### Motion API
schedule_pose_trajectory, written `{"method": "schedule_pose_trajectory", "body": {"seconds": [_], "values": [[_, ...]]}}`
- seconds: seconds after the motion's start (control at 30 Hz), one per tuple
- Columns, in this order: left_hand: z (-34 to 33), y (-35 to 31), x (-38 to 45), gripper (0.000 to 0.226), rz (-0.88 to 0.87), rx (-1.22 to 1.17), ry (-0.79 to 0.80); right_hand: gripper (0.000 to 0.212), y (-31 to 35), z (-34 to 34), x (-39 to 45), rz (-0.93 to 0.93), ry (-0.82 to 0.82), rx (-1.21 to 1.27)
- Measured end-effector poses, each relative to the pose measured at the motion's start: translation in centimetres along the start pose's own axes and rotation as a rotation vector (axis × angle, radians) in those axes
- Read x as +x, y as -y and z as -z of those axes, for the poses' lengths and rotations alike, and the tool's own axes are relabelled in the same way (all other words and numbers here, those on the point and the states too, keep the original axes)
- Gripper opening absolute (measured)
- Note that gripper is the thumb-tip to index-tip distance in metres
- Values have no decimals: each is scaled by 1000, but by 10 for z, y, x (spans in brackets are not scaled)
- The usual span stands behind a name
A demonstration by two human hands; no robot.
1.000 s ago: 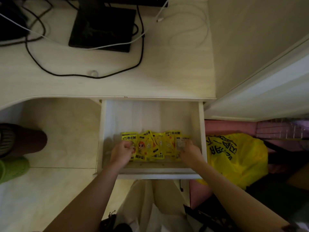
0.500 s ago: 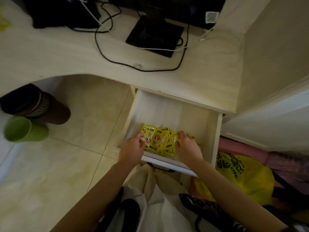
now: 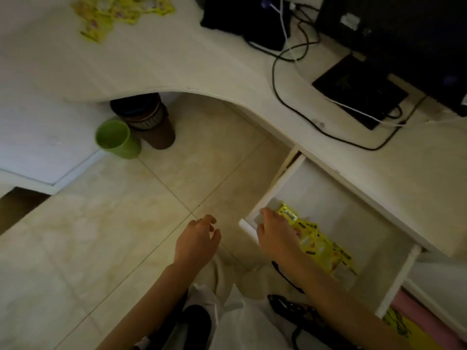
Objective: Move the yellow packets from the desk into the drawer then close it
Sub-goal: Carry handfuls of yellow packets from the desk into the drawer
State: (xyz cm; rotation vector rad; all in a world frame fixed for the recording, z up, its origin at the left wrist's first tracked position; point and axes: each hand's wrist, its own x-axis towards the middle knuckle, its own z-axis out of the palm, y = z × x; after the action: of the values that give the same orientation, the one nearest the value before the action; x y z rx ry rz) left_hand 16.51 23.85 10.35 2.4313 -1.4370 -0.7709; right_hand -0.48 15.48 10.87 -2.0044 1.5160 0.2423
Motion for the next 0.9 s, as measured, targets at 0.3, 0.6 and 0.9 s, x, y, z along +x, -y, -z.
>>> {"method": "schedule_pose_trajectory", "body": {"seconds": [0.3, 0.6, 0.9], "values": [[82, 109, 50, 27, 72, 14, -122, 37, 135, -15, 61, 173, 43, -25], [149, 188, 113, 26, 133, 18, -173, 39, 240, -13, 124, 226, 40, -2], [201, 203, 215, 26, 113, 1, -246, 37, 311, 26, 226, 284, -37, -27]]}}
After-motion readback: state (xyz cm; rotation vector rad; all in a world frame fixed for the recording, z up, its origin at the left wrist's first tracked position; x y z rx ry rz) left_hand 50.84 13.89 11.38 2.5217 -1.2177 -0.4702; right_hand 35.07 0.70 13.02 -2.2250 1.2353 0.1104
